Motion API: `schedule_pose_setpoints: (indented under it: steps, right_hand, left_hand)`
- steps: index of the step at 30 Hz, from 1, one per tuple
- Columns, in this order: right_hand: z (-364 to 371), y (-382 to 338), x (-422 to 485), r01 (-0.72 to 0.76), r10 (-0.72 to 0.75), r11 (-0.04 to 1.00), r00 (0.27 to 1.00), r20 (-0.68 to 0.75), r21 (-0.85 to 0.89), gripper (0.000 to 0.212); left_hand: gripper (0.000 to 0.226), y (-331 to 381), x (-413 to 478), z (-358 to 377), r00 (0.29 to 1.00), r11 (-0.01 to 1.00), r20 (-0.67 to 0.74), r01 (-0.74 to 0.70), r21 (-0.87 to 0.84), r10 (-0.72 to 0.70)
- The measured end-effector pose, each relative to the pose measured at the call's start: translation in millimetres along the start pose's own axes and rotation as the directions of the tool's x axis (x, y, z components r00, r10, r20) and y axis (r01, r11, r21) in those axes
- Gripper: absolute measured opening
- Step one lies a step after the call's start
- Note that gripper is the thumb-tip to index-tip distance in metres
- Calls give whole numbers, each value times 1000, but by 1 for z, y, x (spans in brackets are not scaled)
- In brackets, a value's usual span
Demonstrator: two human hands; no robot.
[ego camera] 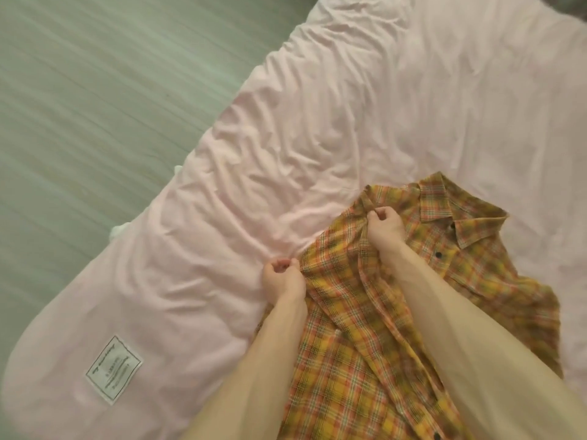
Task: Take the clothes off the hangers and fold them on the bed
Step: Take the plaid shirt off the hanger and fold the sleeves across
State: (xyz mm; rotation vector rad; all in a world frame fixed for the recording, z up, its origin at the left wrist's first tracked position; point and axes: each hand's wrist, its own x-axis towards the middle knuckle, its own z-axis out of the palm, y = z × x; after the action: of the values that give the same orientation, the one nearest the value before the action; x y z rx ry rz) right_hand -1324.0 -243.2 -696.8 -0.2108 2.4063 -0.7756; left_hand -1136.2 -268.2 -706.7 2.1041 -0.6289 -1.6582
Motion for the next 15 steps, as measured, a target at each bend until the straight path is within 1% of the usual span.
schedule_pose_setpoints:
  steps: [3,4,6,7,8,9,10,12,13,15]
  right_hand:
    - [1,-3,-13,-40,41,999,993,-112,15,27]
    - [3,-5,-18,-37,37,999,992,-121,7,34]
    - [4,-3,-34,-5,-4,995,996,-94,-100,59]
    - [2,-1,-43,28,-42,984,996,-75,-177,68]
    - [0,4,-52,60,-75,965,996,-52,-257,71]
    - [-1,11,-58,90,-100,941,995,-15,-327,69]
    - [-4,19,-63,118,-110,922,993,42,-368,62]
    - [-8,32,-66,131,-92,917,988,121,-377,40]
    - [-11,37,-65,111,-74,927,991,115,-359,34]
    - [-24,44,-60,59,-55,963,998,22,-264,30]
  left_hand:
    - [8,-1,0,-2,994,984,67,-98,147,89]
    - [6,-1,-2,-4,990,971,88,-130,198,115]
    - [6,-5,-5,-9,982,954,116,-172,246,148]
    - [6,-7,-4,-10,980,950,119,-184,251,158]
    - [7,-7,-4,-11,980,948,109,-187,256,164]
    - [7,-7,-3,-11,981,947,96,-187,261,167]
    - [8,-6,-3,-10,982,948,88,-182,262,165]
    - [10,-5,-1,-8,984,948,79,-177,265,161]
    - [12,-6,-2,-7,984,947,77,-175,270,160]
    - [11,-6,-6,-6,981,943,85,-191,273,174]
